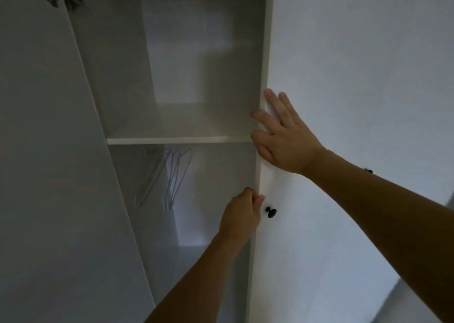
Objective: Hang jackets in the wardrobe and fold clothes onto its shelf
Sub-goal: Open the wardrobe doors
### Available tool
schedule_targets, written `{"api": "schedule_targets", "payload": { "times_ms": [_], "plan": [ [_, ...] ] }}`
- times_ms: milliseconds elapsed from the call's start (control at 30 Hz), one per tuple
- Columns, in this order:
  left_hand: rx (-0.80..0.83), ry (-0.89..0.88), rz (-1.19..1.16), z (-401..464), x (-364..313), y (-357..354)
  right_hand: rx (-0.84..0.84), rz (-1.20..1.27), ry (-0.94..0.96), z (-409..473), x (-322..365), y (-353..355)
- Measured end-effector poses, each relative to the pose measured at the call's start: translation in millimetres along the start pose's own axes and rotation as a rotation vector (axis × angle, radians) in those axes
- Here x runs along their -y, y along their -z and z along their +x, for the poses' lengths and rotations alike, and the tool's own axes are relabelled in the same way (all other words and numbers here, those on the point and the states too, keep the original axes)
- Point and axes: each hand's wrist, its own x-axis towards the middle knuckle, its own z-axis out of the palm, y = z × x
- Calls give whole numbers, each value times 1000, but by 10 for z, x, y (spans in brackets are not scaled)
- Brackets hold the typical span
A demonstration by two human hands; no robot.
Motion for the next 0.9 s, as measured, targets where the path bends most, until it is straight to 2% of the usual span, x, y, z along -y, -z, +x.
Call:
{"api": "schedule_targets", "payload": {
  "times_ms": [200, 333, 500, 700, 900],
  "plan": [
    [73, -105, 2, -507, -434, -198, -47, 38, 56, -604, -130, 654],
    [235, -59, -158, -688, -794, -428, -54, 19, 65, -1112, -337, 1066],
    [354, -50, -179, -858, -1464, -944, -15, -31, 21, -1811, -637, 1528],
    [351, -16, -255, -1054, -2218, -1658, 142, -170, -94, -2535, -1048, 2051],
    [180, 32, -157, -1086, -2908, -2283, 381, -347, -186, -3051, -1412, 2401]
  ]
}}
